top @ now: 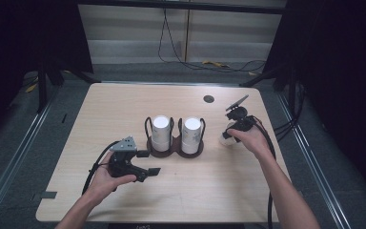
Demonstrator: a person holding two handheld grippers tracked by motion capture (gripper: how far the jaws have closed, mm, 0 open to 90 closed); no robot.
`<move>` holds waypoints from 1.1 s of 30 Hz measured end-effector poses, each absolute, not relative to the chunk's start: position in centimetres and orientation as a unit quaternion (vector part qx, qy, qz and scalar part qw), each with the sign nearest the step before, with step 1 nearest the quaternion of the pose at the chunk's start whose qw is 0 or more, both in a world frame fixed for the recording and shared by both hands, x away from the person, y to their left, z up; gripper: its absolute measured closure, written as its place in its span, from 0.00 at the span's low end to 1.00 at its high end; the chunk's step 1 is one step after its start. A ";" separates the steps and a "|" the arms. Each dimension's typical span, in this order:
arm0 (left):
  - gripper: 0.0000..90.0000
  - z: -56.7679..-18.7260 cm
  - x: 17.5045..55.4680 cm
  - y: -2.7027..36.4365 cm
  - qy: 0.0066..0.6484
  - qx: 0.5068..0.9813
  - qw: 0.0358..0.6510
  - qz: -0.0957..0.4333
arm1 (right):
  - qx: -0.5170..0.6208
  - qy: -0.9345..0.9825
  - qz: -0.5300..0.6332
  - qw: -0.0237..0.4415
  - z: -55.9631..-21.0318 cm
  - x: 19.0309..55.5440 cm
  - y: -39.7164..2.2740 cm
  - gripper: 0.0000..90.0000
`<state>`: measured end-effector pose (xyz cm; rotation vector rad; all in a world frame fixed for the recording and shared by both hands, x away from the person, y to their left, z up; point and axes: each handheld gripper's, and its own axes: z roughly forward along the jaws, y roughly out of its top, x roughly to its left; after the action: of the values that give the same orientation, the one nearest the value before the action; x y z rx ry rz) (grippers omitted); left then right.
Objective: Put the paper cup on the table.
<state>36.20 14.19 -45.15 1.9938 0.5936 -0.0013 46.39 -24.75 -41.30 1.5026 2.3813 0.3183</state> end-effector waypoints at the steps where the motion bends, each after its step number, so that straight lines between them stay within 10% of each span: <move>1: 0.20 -45.2 36.2 14.2 0.246 0.827 0.506 0.000 | 0.522 0.832 0.109 0.153 -41.3 46.5 -24.7 0.28; 33: 0.20 -45.2 36.1 14.1 0.245 0.832 0.497 0.002 | 0.543 0.804 0.198 0.140 -43.9 45.8 -25.5 0.20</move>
<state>36.13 14.09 -45.17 2.0155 0.5932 0.0060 45.80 -25.48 -43.89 1.5700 2.3229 0.5731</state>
